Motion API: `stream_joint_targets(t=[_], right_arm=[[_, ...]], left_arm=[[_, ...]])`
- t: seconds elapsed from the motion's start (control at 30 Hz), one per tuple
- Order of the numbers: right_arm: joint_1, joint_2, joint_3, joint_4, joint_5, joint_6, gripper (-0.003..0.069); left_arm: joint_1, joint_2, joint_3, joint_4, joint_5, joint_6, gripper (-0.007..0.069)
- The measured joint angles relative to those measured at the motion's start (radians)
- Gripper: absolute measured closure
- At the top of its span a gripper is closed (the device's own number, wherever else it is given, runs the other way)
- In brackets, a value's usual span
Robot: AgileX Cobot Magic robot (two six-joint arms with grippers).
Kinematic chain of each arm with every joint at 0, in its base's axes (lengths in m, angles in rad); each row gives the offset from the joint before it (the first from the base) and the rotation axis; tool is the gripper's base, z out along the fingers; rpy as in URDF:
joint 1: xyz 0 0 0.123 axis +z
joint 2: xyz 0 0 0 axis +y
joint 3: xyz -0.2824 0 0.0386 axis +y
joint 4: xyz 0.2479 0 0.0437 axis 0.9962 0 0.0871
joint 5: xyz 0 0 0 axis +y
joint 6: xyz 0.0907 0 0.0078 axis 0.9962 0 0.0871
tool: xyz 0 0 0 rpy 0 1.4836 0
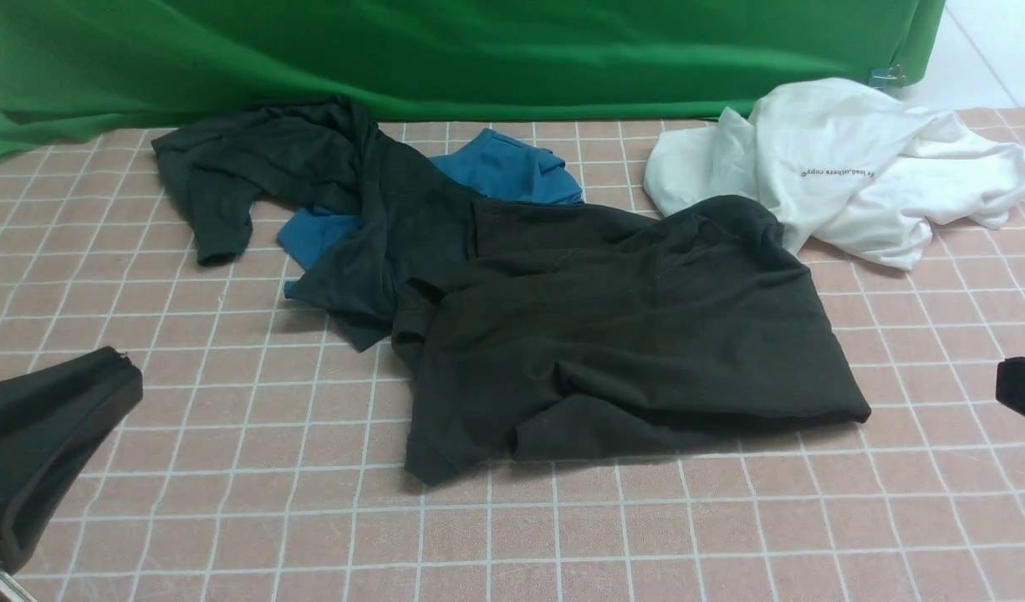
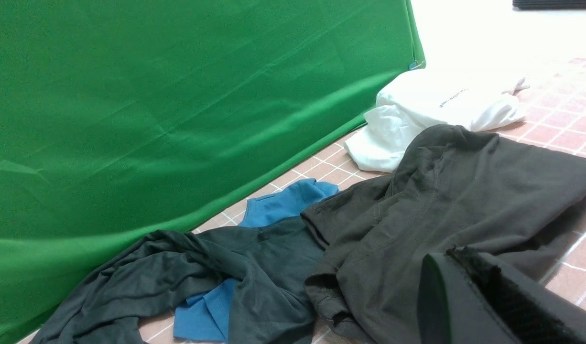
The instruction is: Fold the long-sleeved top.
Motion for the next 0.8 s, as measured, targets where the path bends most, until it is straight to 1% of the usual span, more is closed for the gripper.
stream_joint_targets(t=[0.1, 0.17, 0.3, 0.4, 0.43, 0.5, 0.53, 0.57, 0.6, 0.7, 0.8], right_arm=[[0.006, -0.005, 0.004, -0.045, -0.037, 0.03, 0.05], [0.022, -0.032, 0.008, -0.1, -0.075, 0.042, 0.0494], [0.023, -0.105, 0.027, -0.122, -0.095, 0.046, 0.049], [-0.001, -0.182, 0.057, -0.124, -0.098, 0.046, 0.0493], [-0.017, -0.216, 0.07, -0.124, -0.106, 0.046, 0.0504], [-0.057, -0.29, 0.132, -0.126, -0.149, 0.033, 0.0575], [-0.061, -0.305, 0.139, -0.126, -0.162, 0.027, 0.0592], [-0.088, -0.362, 0.22, -0.126, -0.24, -0.013, 0.0621], [-0.098, -0.397, 0.262, -0.126, -0.281, -0.033, 0.0627], [-0.121, -0.504, 0.422, -0.126, -0.425, -0.067, 0.0631], [-0.131, -0.643, 0.565, -0.126, -0.54, -0.072, 0.0631]], left_arm=[[0.0, 0.0, 0.0, 0.0, 0.0, 0.0, 0.0607], [0.0, 0.0, 0.0, 0.0, 0.0, 0.0, 0.0607], [0.0, 0.0, 0.0, 0.001, 0.0, 0.0, 0.0607], [0.0, 0.0, 0.0, 0.004, 0.0, 0.001, 0.0607], [0.0, 0.0, 0.0, 0.004, 0.0, 0.001, 0.0607], [0.0, 0.0, 0.0, 0.004, 0.0, 0.0, 0.0607], [0.0, 0.0, 0.0, 0.004, 0.0, 0.0, 0.0607], [0.0, 0.0, 0.0, 0.004, 0.0, -0.001, 0.0607], [0.0, 0.0, 0.0, 0.004, 0.0, -0.001, 0.0607], [0.0, 0.0, 0.0, 0.004, 0.0, -0.001, 0.0607], [0.0, 0.0, 0.0, 0.004, 0.0, -0.001, 0.0607]])
